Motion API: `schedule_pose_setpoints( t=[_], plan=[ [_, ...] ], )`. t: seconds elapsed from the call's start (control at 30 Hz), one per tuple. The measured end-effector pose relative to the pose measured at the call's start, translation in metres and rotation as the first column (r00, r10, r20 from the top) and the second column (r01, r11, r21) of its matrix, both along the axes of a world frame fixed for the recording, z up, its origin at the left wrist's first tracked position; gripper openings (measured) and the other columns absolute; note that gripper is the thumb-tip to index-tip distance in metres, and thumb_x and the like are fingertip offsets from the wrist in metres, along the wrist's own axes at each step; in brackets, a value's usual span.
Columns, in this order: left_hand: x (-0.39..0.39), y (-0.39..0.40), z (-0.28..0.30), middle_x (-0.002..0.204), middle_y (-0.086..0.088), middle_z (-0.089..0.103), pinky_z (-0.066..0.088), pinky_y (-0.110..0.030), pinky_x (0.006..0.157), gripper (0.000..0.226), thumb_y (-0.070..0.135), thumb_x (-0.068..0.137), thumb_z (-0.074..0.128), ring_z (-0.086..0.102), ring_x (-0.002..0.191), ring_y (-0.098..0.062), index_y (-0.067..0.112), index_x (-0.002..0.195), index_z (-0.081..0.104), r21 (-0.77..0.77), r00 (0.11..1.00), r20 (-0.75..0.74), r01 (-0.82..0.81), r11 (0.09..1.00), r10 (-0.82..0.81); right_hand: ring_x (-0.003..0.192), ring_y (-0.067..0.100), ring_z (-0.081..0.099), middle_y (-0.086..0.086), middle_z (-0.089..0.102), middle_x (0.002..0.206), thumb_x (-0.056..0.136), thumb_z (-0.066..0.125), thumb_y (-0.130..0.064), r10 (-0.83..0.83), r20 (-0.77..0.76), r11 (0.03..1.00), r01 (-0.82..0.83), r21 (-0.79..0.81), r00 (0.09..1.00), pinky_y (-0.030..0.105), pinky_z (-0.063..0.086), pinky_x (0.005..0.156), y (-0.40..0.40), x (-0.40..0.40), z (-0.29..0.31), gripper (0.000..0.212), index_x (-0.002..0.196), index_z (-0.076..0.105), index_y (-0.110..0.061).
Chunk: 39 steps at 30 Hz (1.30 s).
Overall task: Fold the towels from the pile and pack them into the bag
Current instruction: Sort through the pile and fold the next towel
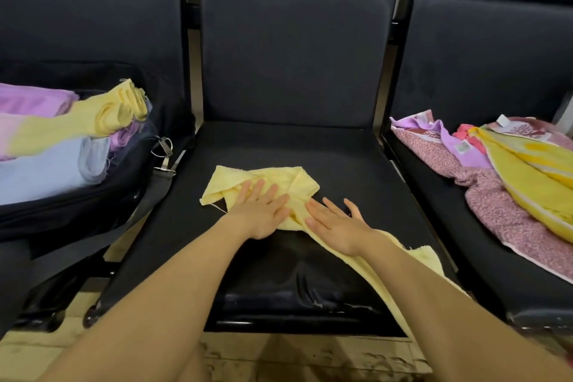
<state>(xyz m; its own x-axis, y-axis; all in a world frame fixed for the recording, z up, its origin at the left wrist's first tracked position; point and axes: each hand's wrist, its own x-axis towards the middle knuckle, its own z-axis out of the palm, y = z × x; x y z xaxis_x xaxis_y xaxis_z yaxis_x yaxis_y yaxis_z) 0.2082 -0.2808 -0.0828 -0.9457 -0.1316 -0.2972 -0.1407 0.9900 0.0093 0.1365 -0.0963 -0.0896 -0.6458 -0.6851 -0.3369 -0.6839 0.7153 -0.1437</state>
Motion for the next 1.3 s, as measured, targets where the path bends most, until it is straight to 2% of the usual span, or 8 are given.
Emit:
schedule_pose_setpoints(
  t=[0.13, 0.27, 0.4, 0.6, 0.8, 0.97, 1.1, 1.3],
  plan=[
    [-0.013, -0.008, -0.004, 0.16, 0.003, -0.012, -0.02, -0.045, 0.112, 0.053, 0.049, 0.101, 0.007, -0.021, 0.144, -0.024, 0.034, 0.152, 0.003, 0.051, 0.995, -0.086, -0.044, 0.998, 0.048, 0.145, 0.01, 0.015, -0.015, 0.021, 0.157, 0.102, 0.013, -0.05, -0.067, -0.013, 0.971, 0.063, -0.231, 0.998, 0.039, -0.005, 0.114, -0.016, -0.012, -0.006, 0.054, 0.151, 0.023, -0.031],
    [-0.013, -0.012, -0.009, 0.158, 0.008, 0.019, -0.009, -0.042, 0.115, 0.045, 0.043, 0.103, 0.019, 0.002, 0.147, -0.018, 0.033, 0.143, 0.038, 0.176, 0.94, -0.332, -0.026, 0.984, 0.084, 0.114, 0.015, 0.042, -0.006, 0.049, 0.127, 0.101, 0.035, -0.038, -0.309, -0.153, 0.85, 0.201, -0.486, 0.939, 0.032, 0.021, 0.098, -0.023, -0.027, -0.002, 0.035, 0.13, 0.052, -0.027],
    [-0.017, -0.005, -0.013, 0.144, 0.017, 0.041, 0.003, -0.038, 0.112, 0.04, 0.043, 0.102, 0.026, 0.018, 0.142, -0.011, 0.032, 0.133, 0.051, 0.304, 0.916, -0.386, 0.013, 0.953, 0.11, 0.114, 0.019, 0.039, 0.0, 0.044, 0.124, 0.098, 0.043, -0.041, -0.355, -0.198, 0.901, 0.279, -0.331, 0.914, 0.033, 0.026, 0.098, -0.027, -0.033, -0.01, 0.034, 0.125, 0.052, -0.022],
    [-0.023, 0.006, -0.019, 0.129, 0.012, 0.051, 0.005, -0.035, 0.11, 0.032, 0.042, 0.101, 0.031, 0.026, 0.136, -0.011, 0.025, 0.11, 0.057, 0.294, 0.875, -0.448, -0.05, 0.954, 0.184, 0.108, 0.017, 0.041, -0.005, 0.047, 0.109, 0.096, 0.051, -0.035, -0.384, -0.098, 0.856, 0.314, -0.411, 0.918, 0.03, 0.023, 0.093, -0.029, -0.032, -0.007, 0.013, 0.098, 0.058, -0.024],
    [-0.019, 0.01, -0.03, 0.124, 0.012, 0.047, 0.005, -0.029, 0.104, 0.027, 0.033, 0.102, 0.033, 0.025, 0.135, -0.011, 0.022, 0.111, 0.056, 0.245, 0.849, -0.506, -0.027, 0.969, 0.151, 0.075, 0.006, 0.053, -0.006, 0.056, 0.074, 0.093, 0.057, -0.025, -0.405, 0.147, 0.653, 0.398, -0.644, 0.902, 0.024, 0.016, 0.084, -0.022, -0.017, 0.019, 0.01, 0.085, 0.055, -0.02],
    [-0.016, 0.015, -0.012, 0.09, 0.006, 0.052, 0.016, -0.026, 0.091, 0.021, 0.025, 0.102, 0.034, 0.046, 0.102, -0.014, 0.016, 0.089, 0.048, 0.438, 0.786, -0.534, -0.058, 0.897, 0.311, 0.068, 0.007, 0.049, -0.006, 0.05, 0.068, 0.092, 0.058, -0.018, -0.43, 0.267, 0.525, 0.48, -0.703, 0.862, 0.028, 0.02, 0.085, -0.027, -0.005, 0.035, 0.009, 0.085, 0.059, -0.013],
    [-0.011, 0.013, 0.006, 0.062, 0.006, 0.045, 0.027, -0.033, 0.099, 0.019, 0.024, 0.103, 0.032, 0.047, 0.068, -0.018, 0.018, 0.086, 0.039, 0.453, 0.758, -0.55, -0.082, 0.888, 0.351, 0.068, 0.009, 0.049, -0.004, 0.051, 0.066, 0.09, 0.058, -0.015, -0.446, 0.32, 0.44, 0.516, -0.735, 0.836, 0.032, 0.03, 0.093, -0.023, -0.002, 0.043, 0.009, 0.084, 0.06, -0.009],
    [0.002, -0.001, 0.039, 0.071, 0.007, 0.047, 0.028, -0.032, 0.093, 0.024, 0.029, 0.104, 0.029, 0.049, 0.08, -0.016, 0.021, 0.089, 0.045, 0.427, 0.762, -0.531, -0.137, 0.894, 0.371, 0.058, 0.005, 0.044, -0.011, 0.044, 0.057, 0.095, 0.051, -0.018, -0.421, 0.288, 0.287, 0.428, -0.857, 0.86, 0.049, 0.041, 0.1, -0.023, 0.004, 0.052, 0.016, 0.079, 0.051, -0.021]
  ],
)
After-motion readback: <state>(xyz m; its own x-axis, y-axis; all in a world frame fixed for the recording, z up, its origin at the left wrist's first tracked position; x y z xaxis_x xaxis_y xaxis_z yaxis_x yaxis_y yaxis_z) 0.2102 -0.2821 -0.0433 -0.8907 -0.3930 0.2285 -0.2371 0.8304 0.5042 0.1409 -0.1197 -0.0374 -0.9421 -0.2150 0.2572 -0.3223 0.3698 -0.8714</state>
